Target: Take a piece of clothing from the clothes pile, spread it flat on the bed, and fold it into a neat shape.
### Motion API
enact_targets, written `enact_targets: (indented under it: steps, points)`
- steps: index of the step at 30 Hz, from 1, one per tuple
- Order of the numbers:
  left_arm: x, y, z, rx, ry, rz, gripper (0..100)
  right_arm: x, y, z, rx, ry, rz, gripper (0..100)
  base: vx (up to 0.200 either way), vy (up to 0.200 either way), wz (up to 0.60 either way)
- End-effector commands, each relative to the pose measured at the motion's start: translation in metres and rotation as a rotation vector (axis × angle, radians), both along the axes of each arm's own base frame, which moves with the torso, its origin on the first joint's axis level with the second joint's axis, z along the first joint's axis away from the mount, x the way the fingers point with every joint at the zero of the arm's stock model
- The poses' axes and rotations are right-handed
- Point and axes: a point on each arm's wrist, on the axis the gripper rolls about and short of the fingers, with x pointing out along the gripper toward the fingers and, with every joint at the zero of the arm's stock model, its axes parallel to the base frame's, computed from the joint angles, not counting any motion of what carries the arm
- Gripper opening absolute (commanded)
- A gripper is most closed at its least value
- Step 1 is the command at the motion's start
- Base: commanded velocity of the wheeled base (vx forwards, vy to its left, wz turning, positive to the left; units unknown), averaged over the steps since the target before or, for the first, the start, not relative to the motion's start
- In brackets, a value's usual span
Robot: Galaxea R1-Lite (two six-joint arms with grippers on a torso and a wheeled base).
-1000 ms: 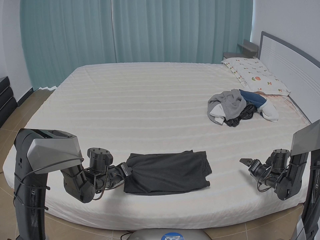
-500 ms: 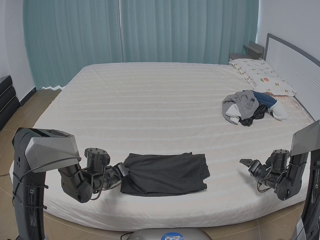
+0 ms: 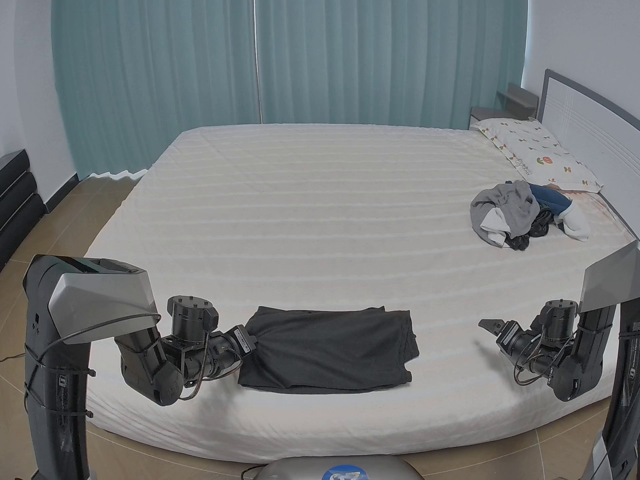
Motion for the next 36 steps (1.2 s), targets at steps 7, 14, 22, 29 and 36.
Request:
enact_targets:
  steps: [7, 14, 22, 29, 36]
  points:
    - [-0.0011, 0.0003, -0.0001, 0.002, 0.003, -0.001, 0, 0.0003, 0.0002, -0.0006, -0.005, 0.0, 0.004, 100, 0.0, 0.2, 0.0]
    - [-0.0021, 0.0001, -0.0011, 0.002, 0.008, -0.001, 0, 0.0003, 0.0002, -0.0006, -0.005, 0.0, 0.004, 100, 0.0, 0.114, 0.0]
    - [-0.0057, 0.0007, -0.0026, -0.002, 0.025, 0.003, 0, 0.0003, 0.0002, -0.0006, -0.005, 0.0, 0.004, 100, 0.0, 0.0, 0.0]
    - [-0.0062, 0.0003, -0.0028, -0.001, 0.026, 0.001, 100, 0.0003, 0.0002, -0.0006, -0.005, 0.0, 0.004, 100, 0.0, 0.0, 0.0]
    - [-0.0048, 0.0021, -0.0024, -0.002, 0.023, 0.008, 100, 0.0, 0.0002, -0.0003, -0.005, 0.0, 0.004, 100, 0.0, 0.0, 0.0]
